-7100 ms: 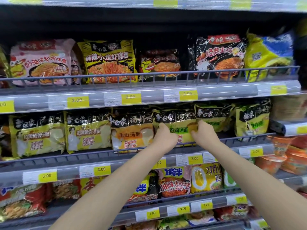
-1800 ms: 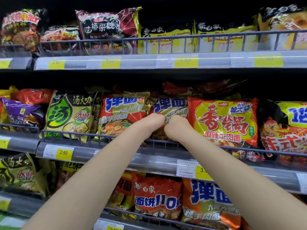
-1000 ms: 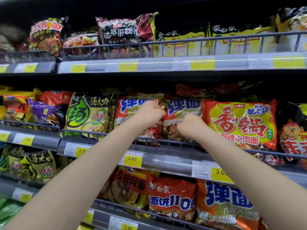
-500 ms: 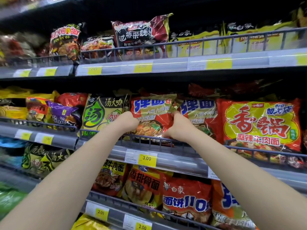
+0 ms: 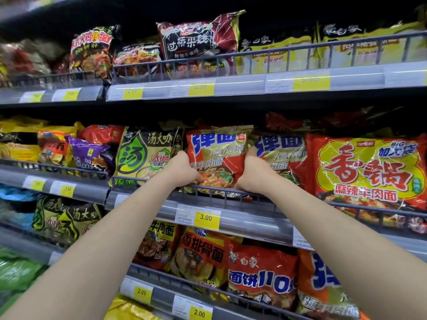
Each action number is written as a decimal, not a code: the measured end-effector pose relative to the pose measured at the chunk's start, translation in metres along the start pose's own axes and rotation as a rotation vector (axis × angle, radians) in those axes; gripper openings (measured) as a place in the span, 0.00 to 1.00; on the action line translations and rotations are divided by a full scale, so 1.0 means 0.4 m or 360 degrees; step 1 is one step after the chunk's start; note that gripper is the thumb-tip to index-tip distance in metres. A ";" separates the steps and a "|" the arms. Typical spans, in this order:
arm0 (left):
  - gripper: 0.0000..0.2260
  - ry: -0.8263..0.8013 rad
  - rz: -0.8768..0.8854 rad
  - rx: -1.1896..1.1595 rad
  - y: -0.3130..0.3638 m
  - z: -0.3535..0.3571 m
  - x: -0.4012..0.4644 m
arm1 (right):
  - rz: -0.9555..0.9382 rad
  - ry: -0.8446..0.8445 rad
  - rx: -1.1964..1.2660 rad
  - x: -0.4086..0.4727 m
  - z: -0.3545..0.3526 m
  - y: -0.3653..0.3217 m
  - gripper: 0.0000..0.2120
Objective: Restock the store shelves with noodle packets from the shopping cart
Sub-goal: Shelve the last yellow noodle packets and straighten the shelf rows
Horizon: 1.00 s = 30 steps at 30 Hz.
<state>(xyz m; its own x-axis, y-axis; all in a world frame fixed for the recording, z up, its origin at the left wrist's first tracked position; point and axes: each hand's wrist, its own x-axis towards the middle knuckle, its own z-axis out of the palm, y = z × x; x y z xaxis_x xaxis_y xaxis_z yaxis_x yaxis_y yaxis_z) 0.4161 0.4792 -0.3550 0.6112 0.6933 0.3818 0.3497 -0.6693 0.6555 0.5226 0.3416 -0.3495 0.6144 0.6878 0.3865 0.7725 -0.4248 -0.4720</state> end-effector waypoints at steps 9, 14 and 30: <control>0.16 0.0216 0.0181 0.0202 -0.033 -0.053 -0.030 | 0.0039 0.0233 -0.0222 -0.065 -0.002 -0.039 0.25; 0.14 0.0269 0.0250 0.0228 -0.073 -0.089 -0.053 | -0.0118 0.0398 -0.0274 -0.104 0.016 -0.062 0.19; 0.09 0.0856 -0.0023 0.0199 -0.206 -0.170 0.004 | -0.0536 0.0328 0.0120 -0.044 -0.002 -0.085 0.13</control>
<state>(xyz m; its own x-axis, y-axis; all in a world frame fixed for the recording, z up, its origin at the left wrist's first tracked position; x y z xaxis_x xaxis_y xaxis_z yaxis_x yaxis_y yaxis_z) 0.3399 0.5536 -0.3639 0.1683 0.7193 0.6740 0.4567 -0.6628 0.5934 0.4856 0.3434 -0.3397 0.3542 0.6453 0.6768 0.9269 -0.1464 -0.3455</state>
